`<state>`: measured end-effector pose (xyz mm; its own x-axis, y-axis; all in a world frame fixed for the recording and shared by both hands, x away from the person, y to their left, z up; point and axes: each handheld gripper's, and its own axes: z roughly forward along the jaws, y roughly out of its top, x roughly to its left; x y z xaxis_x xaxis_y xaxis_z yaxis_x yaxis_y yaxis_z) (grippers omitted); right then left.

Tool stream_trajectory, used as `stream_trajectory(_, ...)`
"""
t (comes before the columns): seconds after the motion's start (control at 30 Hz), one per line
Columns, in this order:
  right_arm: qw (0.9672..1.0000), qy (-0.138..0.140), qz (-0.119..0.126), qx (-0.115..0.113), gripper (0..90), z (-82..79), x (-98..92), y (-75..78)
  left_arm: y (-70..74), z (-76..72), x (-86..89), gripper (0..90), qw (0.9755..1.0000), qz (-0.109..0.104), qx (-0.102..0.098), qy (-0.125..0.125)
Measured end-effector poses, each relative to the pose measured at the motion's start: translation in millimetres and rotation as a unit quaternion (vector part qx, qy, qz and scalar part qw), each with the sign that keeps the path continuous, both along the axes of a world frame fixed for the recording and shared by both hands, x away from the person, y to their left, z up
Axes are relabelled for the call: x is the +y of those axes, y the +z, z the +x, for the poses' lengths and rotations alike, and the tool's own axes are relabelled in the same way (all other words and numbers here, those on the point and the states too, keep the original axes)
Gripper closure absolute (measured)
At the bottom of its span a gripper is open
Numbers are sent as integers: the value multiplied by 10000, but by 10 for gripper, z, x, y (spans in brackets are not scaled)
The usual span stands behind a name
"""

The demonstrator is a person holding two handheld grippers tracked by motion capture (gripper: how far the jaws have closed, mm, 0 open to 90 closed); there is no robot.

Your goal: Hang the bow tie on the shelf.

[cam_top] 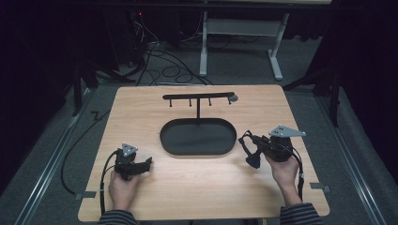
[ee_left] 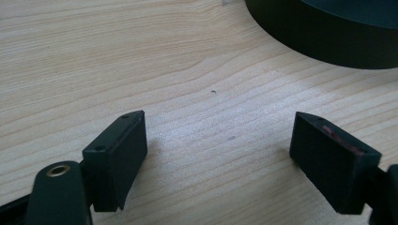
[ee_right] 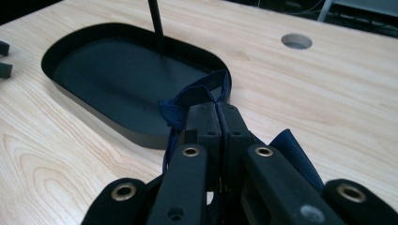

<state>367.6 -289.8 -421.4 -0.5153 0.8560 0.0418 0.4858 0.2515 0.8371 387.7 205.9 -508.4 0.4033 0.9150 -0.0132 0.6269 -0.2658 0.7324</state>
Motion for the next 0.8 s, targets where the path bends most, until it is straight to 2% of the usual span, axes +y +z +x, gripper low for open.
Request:
stream_trajectory(0.47, 9993, 190, 228, -223, 900, 93, 102, 294, 1, 0, 1, 197, 10000, 2, 7, 1)
stream_trajectory(0.8, 9986, 354, 261, -307, 900, 198, 215, 449, -1, -3, 1, 197, 10000, -5, -9, 9)
